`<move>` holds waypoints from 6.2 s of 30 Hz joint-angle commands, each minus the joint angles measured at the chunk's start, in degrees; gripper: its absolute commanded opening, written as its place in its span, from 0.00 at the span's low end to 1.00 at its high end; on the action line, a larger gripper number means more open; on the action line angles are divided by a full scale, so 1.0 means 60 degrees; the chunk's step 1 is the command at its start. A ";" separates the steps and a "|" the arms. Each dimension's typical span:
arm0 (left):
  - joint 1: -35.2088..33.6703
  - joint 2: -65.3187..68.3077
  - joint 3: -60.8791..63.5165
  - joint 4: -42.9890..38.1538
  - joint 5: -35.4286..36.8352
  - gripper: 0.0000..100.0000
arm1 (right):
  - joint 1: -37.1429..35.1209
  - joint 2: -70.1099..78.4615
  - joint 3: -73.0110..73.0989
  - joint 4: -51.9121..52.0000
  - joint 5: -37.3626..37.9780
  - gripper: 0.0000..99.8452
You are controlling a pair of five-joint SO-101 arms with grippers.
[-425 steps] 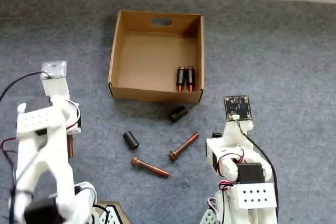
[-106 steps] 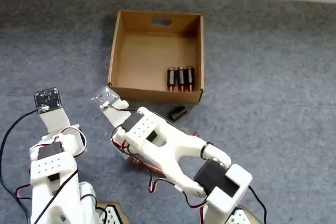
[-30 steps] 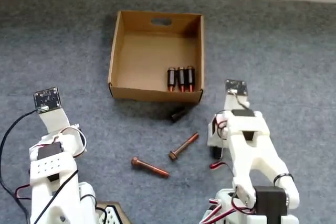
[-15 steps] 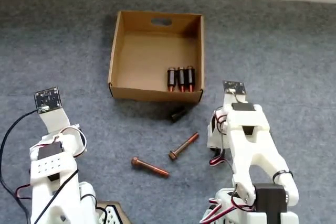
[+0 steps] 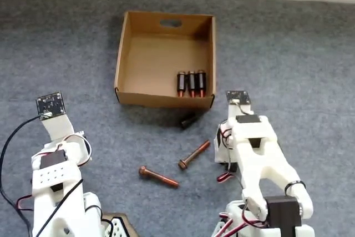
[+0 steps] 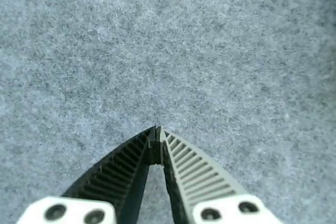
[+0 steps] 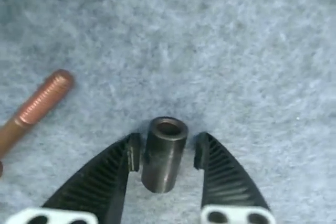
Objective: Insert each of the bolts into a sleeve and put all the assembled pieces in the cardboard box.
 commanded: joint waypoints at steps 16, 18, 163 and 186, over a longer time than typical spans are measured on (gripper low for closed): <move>-0.0037 -0.0022 -0.0286 -0.0147 0.0015 0.03 | -0.0256 -0.1795 0.0271 -0.0462 0.0073 0.00; -0.0037 -0.0007 -0.0286 -0.0147 0.0015 0.03 | -0.0300 -0.2835 0.0535 -0.0388 0.0073 0.00; 0.7480 -0.0022 -0.2117 0.3399 -0.1890 0.07 | 0.0681 -1.1143 0.4344 -0.0403 -0.0322 0.00; 0.8007 -0.0022 -0.3128 0.5040 0.3883 0.07 | 0.0696 -1.1143 0.4344 -0.0418 -0.0322 0.00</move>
